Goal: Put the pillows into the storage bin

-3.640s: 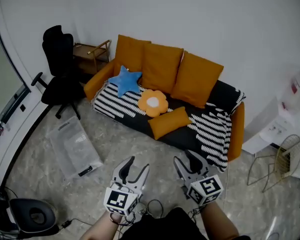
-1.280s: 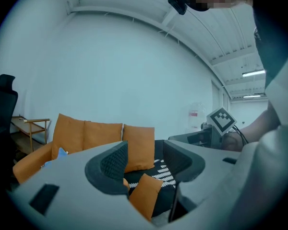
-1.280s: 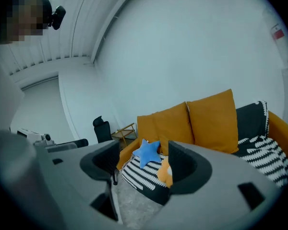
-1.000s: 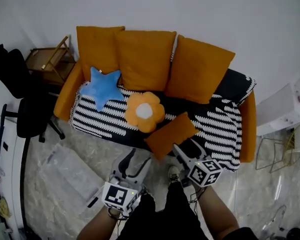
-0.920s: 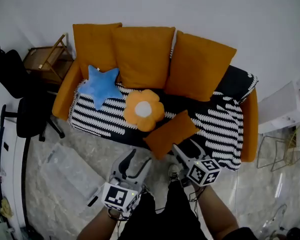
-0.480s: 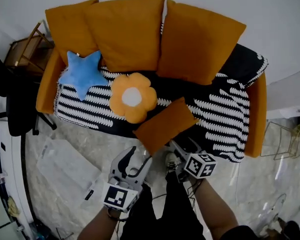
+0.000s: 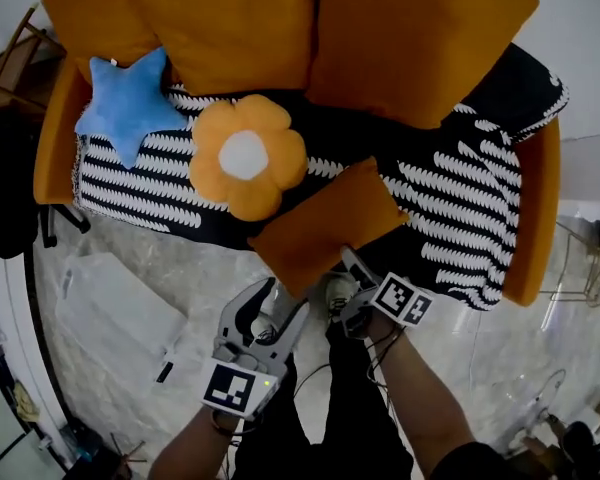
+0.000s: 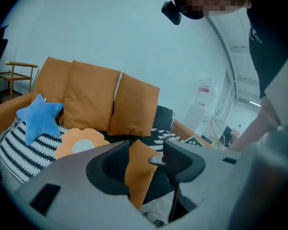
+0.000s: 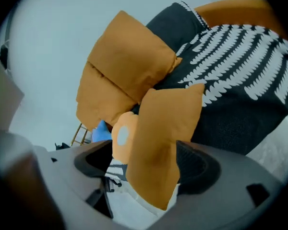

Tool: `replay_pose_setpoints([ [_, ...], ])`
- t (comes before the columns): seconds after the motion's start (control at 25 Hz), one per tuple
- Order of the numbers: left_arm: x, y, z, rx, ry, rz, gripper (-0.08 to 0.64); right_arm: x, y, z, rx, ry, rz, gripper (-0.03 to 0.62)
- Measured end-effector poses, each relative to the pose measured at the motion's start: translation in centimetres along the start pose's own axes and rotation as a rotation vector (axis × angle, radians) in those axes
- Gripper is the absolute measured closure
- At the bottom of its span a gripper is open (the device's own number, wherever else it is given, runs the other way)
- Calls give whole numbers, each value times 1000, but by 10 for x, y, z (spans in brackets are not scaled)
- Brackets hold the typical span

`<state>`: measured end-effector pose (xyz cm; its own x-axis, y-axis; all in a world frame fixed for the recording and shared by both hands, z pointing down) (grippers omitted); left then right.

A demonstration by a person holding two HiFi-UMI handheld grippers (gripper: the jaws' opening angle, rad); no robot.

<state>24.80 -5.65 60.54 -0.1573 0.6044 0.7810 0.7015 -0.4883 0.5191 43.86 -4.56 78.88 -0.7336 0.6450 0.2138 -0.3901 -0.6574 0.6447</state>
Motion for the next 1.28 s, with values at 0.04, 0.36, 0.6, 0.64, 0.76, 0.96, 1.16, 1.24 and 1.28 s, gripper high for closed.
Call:
replay_pose_setpoints([
  [0.04,6,3,-1,-1,-6,-6,344,1,5,9,4,36,10,164],
  [0.36,38,11,-10,-8,-27,-38,344,4,49,48,1,168,44,75],
  [0.6,50,5,-19,-20,-39,-44,344,0,76,51,24,165,35,72],
  [0.64,52,2,-19,-21,-39,-44,345,0,76,50,29,163,31,95],
  [0.76,53,-4,-17,-23,-39,-40,345,-1,75,45,59,130,14,167],
  [0.96,45,-11,-15,-26,-32,-11,345,-3,71,15,107,-159,-44,262],
  [1.16,28,-31,-8,-26,-27,28,345,-10,46,-35,107,-487,-64,278],
  [1.24,19,-41,-5,-28,-21,48,345,-15,32,-60,92,-583,-52,279],
  [1.28,14,-46,-4,-31,-17,61,345,-18,26,-74,84,-627,-42,279],
])
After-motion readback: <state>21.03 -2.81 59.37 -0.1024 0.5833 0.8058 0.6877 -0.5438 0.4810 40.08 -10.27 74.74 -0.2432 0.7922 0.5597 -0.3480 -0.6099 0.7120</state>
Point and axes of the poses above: the fingertips, and each gripper's own axes: y forward along the fingers, z to its right, x out of its underside, the point moved 5 cm from there along -y, backward along the fingers, and after that the axes turned 4 degrees about -z, right-handed, at the moved point
